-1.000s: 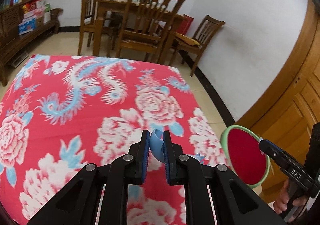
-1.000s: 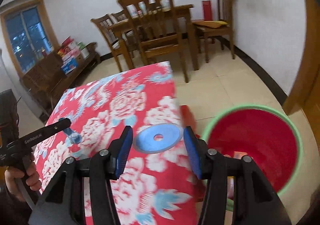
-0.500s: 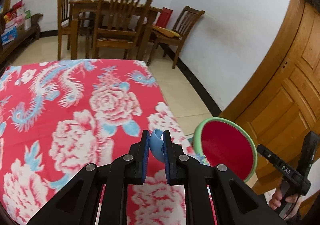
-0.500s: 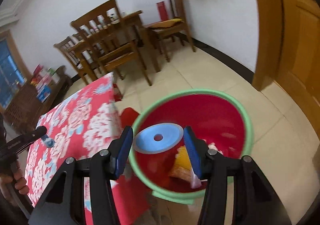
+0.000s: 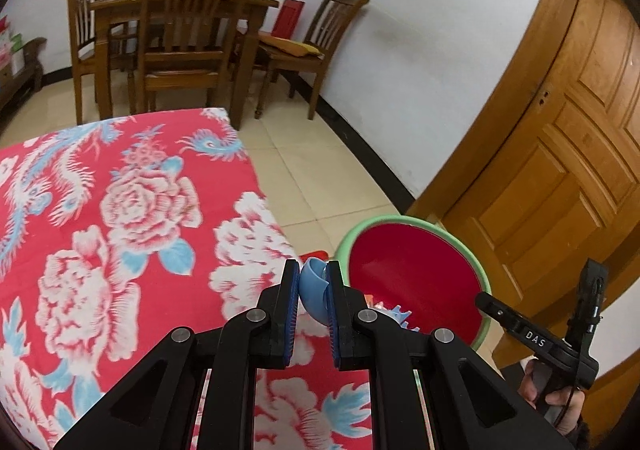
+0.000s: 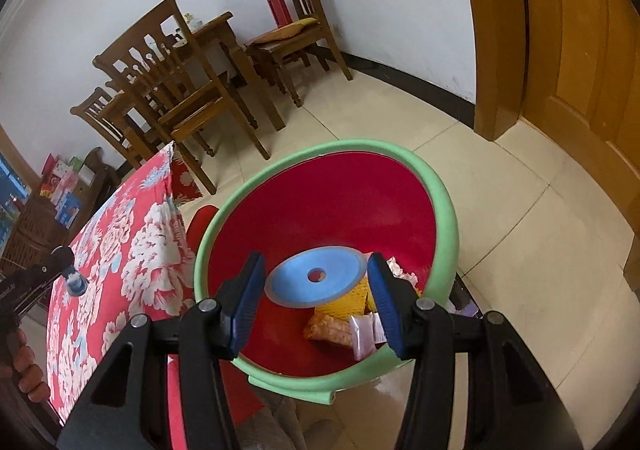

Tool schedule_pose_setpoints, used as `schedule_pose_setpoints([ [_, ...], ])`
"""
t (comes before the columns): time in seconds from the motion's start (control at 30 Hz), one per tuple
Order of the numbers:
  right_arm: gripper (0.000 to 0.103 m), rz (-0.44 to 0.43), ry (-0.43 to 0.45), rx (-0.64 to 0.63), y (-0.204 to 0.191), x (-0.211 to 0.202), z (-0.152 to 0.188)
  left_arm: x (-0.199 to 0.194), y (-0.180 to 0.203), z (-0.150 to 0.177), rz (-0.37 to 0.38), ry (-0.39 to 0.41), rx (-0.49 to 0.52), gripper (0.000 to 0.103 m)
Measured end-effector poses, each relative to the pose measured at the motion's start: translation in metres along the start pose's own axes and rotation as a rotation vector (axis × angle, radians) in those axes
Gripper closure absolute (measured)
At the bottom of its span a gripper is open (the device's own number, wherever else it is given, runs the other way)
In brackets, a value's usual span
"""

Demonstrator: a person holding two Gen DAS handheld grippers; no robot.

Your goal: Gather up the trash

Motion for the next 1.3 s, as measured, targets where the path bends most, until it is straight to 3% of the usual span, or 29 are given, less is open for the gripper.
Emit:
schedule_pose_setpoints([
  [0.1, 0.047, -0.005, 0.000, 0.014, 0.002, 0.001, -0.001, 0.004, 0.010, 0.003, 0.013, -0.006, 0.017, 0.090],
  [0.23, 0.038, -0.022, 0.003, 0.034, 0.006, -0.001, -0.002, 0.012, 0.021, 0.008, 0.030, -0.023, 0.035, 0.090],
  [0.63, 0.038, -0.013, 0.064, 0.063, 0.016, -0.022, -0.009, 0.042, 0.074, 0.042, 0.123, -0.101, 0.137, 0.090],
  [0.87, 0.038, -0.011, 0.077, 0.080, 0.022, -0.029, -0.011, 0.064, 0.095, 0.054, 0.134, -0.129, 0.179, 0.090],
  [0.93, 0.038, -0.011, 0.074, 0.084, 0.023, -0.028, -0.010, 0.068, 0.097, 0.055, 0.133, -0.138, 0.171, 0.087],
  [1.0, 0.038, -0.011, 0.072, 0.086, 0.024, -0.027, -0.010, 0.070, 0.095, 0.055, 0.126, -0.143, 0.160, 0.061],
  [1.07, 0.038, -0.012, 0.073, 0.087, 0.024, -0.028, -0.009, 0.069, 0.093, 0.054, 0.113, -0.130, 0.158, 0.050],
  [1.3, 0.038, -0.019, 0.075, 0.080, 0.022, -0.030, -0.009, 0.060, 0.086, 0.050, 0.105, -0.120, 0.137, 0.050],
])
Point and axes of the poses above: each gripper's, at about its wrist camera, not at the fingertips, and x roughly the way its jaws point, y to its right, z to its underside, the point moved 7 cm from there along x, roughly the way its jaws point, and after that the axes turned 14 degrees about y, right-handed, at the moved point
